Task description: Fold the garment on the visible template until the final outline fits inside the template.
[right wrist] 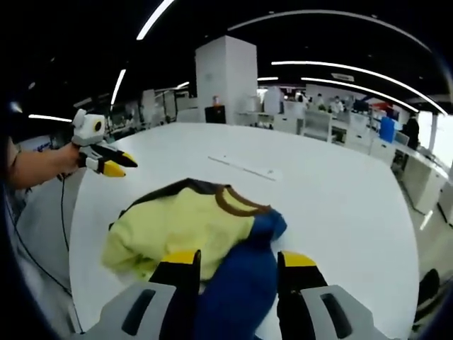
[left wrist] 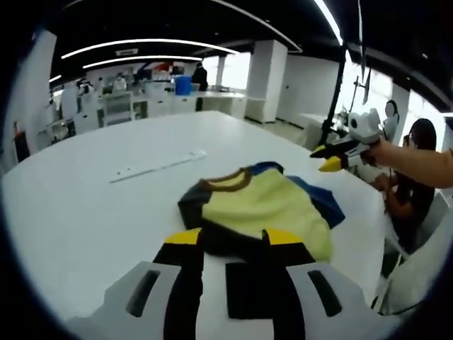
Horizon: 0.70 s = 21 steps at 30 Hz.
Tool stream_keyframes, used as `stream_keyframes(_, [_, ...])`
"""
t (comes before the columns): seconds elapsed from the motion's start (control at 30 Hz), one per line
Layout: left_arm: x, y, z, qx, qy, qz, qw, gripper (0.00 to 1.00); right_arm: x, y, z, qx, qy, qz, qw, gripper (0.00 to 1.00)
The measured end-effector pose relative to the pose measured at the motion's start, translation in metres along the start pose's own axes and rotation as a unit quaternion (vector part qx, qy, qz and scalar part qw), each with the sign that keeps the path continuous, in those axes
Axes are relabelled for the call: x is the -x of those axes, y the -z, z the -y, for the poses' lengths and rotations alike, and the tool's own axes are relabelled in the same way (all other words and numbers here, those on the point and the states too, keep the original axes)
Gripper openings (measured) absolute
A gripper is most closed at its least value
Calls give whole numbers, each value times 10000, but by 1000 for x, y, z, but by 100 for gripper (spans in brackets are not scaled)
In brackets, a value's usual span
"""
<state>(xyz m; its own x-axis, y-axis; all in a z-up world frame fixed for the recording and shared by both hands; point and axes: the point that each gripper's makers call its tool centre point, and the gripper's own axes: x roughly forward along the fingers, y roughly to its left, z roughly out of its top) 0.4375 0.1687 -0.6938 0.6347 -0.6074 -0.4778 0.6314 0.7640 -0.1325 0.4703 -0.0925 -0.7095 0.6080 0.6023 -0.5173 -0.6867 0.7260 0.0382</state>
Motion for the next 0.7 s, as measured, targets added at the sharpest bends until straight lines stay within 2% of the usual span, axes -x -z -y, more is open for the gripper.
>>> stream_keyframes(0.2, [5, 4, 10, 22, 104, 49, 9999, 26, 5, 3, -3, -36, 14, 55, 10000, 40])
stream_keyframes(0.47, [4, 16, 19, -32, 166, -50, 9998, 24, 9, 19, -10, 27, -14, -102, 9999, 37])
stream_keyframes(0.7, [2, 30, 27, 101, 262, -104, 9996, 22, 8, 35, -20, -28, -108, -205, 9997, 34])
